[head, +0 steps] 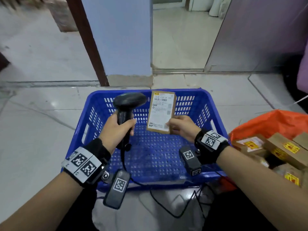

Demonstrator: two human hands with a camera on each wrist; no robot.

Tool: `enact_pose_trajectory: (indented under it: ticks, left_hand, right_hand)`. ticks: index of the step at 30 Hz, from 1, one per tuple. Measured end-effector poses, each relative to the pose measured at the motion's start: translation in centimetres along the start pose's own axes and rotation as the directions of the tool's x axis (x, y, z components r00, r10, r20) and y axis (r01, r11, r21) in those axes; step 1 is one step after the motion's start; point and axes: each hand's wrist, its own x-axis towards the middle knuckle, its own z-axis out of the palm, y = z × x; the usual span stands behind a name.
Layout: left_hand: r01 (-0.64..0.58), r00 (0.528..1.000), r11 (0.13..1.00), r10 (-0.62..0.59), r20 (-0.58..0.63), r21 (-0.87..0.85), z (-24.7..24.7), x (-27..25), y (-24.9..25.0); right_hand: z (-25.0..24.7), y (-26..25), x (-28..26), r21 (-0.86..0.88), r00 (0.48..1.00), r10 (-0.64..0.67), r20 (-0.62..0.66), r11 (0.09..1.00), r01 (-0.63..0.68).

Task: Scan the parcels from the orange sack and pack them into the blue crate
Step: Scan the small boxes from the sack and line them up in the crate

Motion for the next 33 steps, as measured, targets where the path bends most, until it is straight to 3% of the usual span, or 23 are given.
enact_pose_trajectory:
  ticks: [6,19,33]
  left_hand:
    - [0.075,0.997,0.996,-0.075,-0.005,0.045,-0.5,0.3,-2.1]
    - [0.13,0.986,0.989,-0.137,0.091,0.075,2.2,-0.8,-1.2]
    - [0.155,0.983,0.986,-0.16,0.088,0.055,0.8,-1.4,-0.8]
  right_hand:
    - [0.4,2.8,2.7,-0.079,0.993,0.029,0.114,0.997,-0.02]
    - [0.6,3.1,2.7,-0.091,0.991,0.046,0.124,0.995,-0.035]
    - [1.3,3.3,3.0,-0.125,0.993,0.058,0.098,0.991,-0.046]
